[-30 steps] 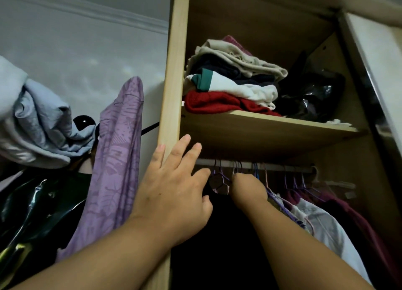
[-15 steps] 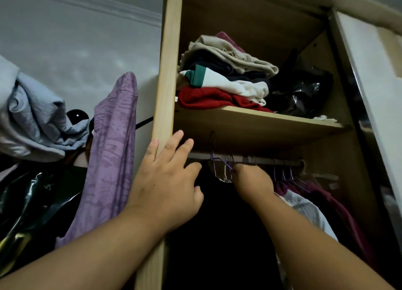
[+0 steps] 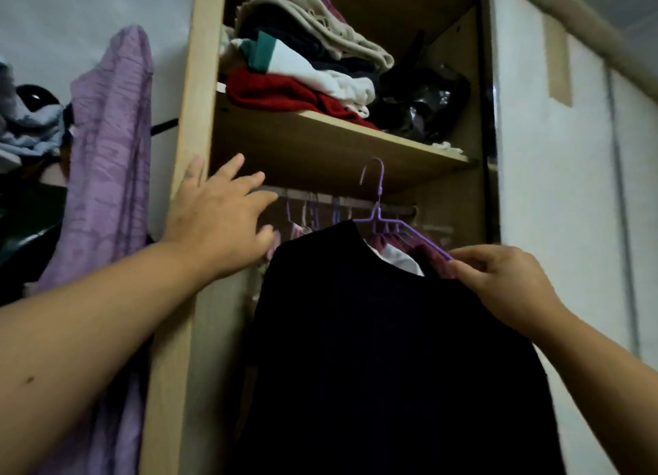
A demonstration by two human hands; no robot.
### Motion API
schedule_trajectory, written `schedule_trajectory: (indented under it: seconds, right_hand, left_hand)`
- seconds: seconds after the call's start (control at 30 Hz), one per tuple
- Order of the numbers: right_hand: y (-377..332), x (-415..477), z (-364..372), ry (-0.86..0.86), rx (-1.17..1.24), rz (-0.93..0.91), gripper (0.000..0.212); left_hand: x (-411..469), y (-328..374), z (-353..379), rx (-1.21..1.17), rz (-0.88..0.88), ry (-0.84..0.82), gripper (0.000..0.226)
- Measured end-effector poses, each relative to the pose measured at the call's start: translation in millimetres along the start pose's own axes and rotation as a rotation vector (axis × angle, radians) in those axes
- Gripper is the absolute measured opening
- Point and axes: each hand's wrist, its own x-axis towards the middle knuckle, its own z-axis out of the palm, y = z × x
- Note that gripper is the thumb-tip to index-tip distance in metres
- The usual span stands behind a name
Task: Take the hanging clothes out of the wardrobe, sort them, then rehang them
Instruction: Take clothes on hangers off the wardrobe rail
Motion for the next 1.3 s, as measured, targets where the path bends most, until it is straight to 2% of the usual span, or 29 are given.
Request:
schedule_trajectory:
  seconds: [0.07,0.17,0.27,0.37,0.47,0.57,0.67,0.73,0.8,1.0,1.07,1.13,1.23,1.3]
  right_hand:
    - [11,-30,-21,-0.004,-0.006,0.026,0.009]
    - [19,-75,-48,-0.010,-0.055,0.075,0.011]
    - [25,-121,-72,-0.028,-0.107,0.155,0.022]
    - [26,-168,-94,-0.023,-0.215,0.271,0.023]
    - [21,-217,-109,-0.047,-0.335,0.393,0.017]
    - [14,-268,-118,-0.077,-0.484,0.525,0.008]
    - [0,-318,-116,-0.151,-0.585,0.681,0.014]
    - [-16,-351,-112,-0.179,-0.625,0.780,0.016]
    - [-34,-383,-104,-0.171,-0.642,0.877,0.017]
    - [-107,-479,-72,-0.022,-0.645,1.190,0.016]
    - [-132,-510,-62,0.022,-0.623,1.275,0.018]
    - [-154,-538,-54,0.098,-0.554,1.372,0.019]
    - [-193,-579,-55,0.244,-0.462,1.524,0.021]
    - [-218,-606,-60,0.331,-0.433,1.604,0.020]
  left_hand:
    - [-1,34,6,-0.200,0.034,-0.071,0.058]
    - [-16,97,23,-0.421,0.121,-0.183,0.061]
    - [-38,156,51,-0.642,0.159,-0.237,0.053]
    - [-62,204,74,-0.930,0.157,-0.232,0.048]
    - [-88,249,86,-1.148,0.242,-0.253,0.046]
    - [-122,290,87,-1.352,0.332,-0.353,0.024]
    - [-163,320,90,-1.525,0.436,-0.461,0.028]
    - [-193,335,87,-1.585,0.534,-0.514,0.032]
    - [-222,344,82,-1.634,0.599,-0.565,0.023]
    - [-303,352,41,-1.738,0.839,-0.612,0.023]
    - [-327,349,16,-1.774,1.022,-0.677,0.029]
    - [-349,350,-9,-1.782,1.211,-0.669,0.034]
    - [-388,357,-47,-1.750,1.448,-0.707,0.035]
    - [-414,361,-72,-1.689,1.562,-0.719,0.027]
